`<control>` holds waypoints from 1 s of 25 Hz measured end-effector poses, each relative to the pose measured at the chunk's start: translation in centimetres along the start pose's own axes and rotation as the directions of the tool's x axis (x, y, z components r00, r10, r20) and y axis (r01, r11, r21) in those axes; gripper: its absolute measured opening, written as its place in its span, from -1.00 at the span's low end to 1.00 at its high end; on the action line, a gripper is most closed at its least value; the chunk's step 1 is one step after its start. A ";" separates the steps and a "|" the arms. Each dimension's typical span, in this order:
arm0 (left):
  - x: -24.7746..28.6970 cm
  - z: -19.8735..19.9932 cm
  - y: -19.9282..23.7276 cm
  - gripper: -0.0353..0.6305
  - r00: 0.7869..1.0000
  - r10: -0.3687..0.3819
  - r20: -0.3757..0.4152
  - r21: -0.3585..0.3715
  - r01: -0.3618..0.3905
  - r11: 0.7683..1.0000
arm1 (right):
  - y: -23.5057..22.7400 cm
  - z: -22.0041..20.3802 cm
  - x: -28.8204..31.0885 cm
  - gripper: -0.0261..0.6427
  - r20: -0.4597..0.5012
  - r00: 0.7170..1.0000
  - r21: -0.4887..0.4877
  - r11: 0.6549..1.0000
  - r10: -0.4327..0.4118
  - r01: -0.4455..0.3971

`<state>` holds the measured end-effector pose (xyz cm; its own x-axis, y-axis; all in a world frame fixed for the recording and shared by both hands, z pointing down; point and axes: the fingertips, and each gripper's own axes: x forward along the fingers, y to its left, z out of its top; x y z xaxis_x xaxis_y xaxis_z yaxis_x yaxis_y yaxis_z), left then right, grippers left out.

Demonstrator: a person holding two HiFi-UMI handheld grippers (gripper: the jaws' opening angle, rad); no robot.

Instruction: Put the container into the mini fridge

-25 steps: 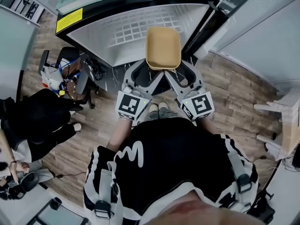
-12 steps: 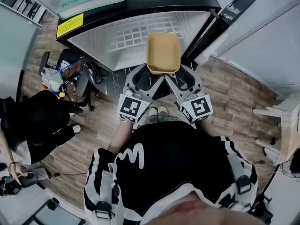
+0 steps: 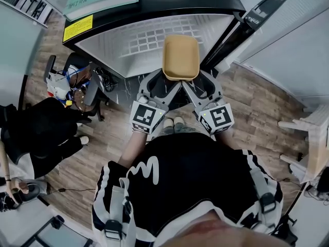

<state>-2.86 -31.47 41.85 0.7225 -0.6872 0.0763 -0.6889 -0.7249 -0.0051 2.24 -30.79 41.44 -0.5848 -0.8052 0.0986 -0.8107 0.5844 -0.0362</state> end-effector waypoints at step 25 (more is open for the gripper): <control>1.4 0.2 1.9 -0.09 1.000 0.005 -0.010 -0.021 -0.005 1.000 | -1.2 0.3 2.0 -0.20 0.010 1.000 0.026 1.000 0.003 -0.004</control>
<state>-3.19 -33.80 41.76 0.7184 -0.6903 0.0859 -0.6937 -0.7201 0.0151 2.00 -33.15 41.38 -0.5878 -0.8041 0.0885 -0.8090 0.5845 -0.0628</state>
